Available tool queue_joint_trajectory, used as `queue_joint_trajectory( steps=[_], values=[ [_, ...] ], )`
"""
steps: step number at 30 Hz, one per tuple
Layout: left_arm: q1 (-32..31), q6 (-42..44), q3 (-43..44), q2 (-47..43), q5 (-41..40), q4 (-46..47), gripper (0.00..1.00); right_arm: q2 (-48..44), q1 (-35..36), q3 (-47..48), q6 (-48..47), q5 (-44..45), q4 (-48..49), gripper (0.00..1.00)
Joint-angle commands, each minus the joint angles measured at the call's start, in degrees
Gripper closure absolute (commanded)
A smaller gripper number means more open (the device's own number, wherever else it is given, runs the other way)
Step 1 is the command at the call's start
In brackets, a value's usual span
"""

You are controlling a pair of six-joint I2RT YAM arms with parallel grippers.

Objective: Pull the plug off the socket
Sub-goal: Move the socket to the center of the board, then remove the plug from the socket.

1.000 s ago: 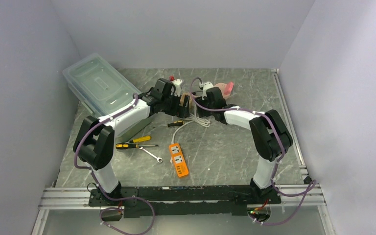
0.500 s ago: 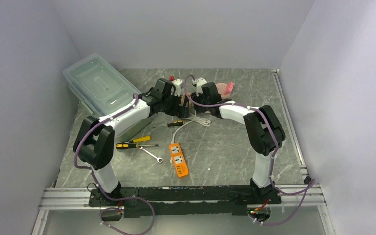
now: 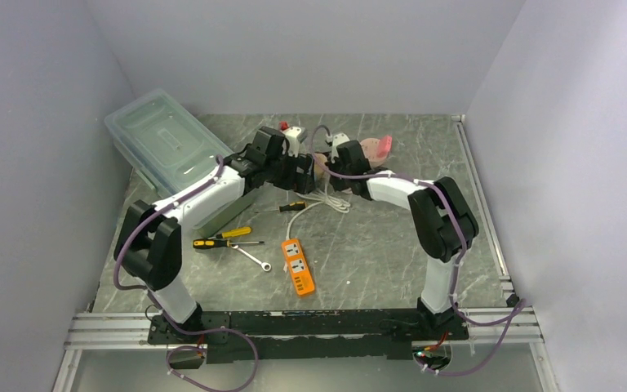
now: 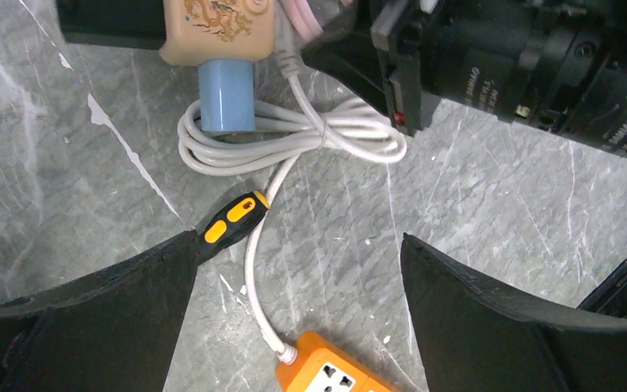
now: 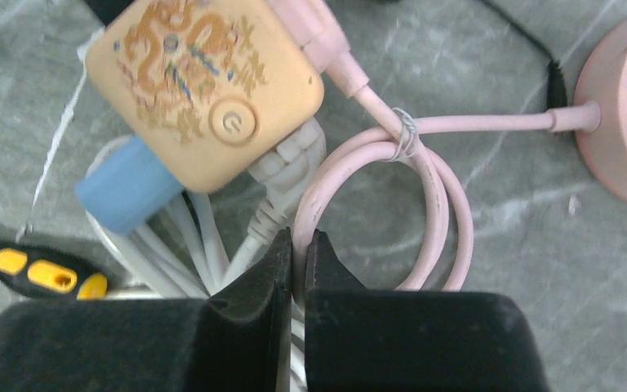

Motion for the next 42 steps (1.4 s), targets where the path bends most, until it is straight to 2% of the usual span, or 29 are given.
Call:
queue_joint_trajectory(
  steps=[1,9,15,16,20,24,32,37,42],
  values=[
    [0.0,0.4,0.9,-2.9,-0.1,1.4,0.02,-5.7,-0.1,-6.0,7.0,1.6,-8.6,1.0],
    [0.0,-0.8,1.4,-0.9,2.5,1.0,0.02,-21.1,5.5,-17.7,18.5,2.2,-15.9,1.0],
    [0.0,-1.6,1.8,-2.2,4.8,-0.5,0.02,-32.7,10.5,-28.8,29.1,1.5,-15.7,0.99],
    [0.0,-1.4,1.5,-2.8,4.6,-0.8,0.02,-34.1,10.5,-29.6,29.5,1.5,-16.1,0.92],
    [-0.1,0.0,-0.8,-6.2,2.7,-1.9,0.02,-38.4,10.6,-28.5,27.4,4.9,-19.4,0.48],
    [0.0,0.2,-4.4,-8.3,1.9,-1.5,0.02,-40.3,10.7,-25.1,19.7,5.8,-18.9,0.25],
    [0.1,0.2,-3.6,-7.5,2.7,-2.6,0.02,-37.2,10.6,-23.5,4.1,2.7,-3.6,0.06],
    [0.5,-1.1,-3.2,-6.5,5.3,-2.5,0.02,-29.9,11.1,-19.6,3.2,2.9,-0.4,0.05],
    [0.7,-1.9,-3.1,-6.4,6.2,-2.5,0.02,-25.5,12.1,-19.9,1.3,1.5,4.7,0.05]
  ],
)
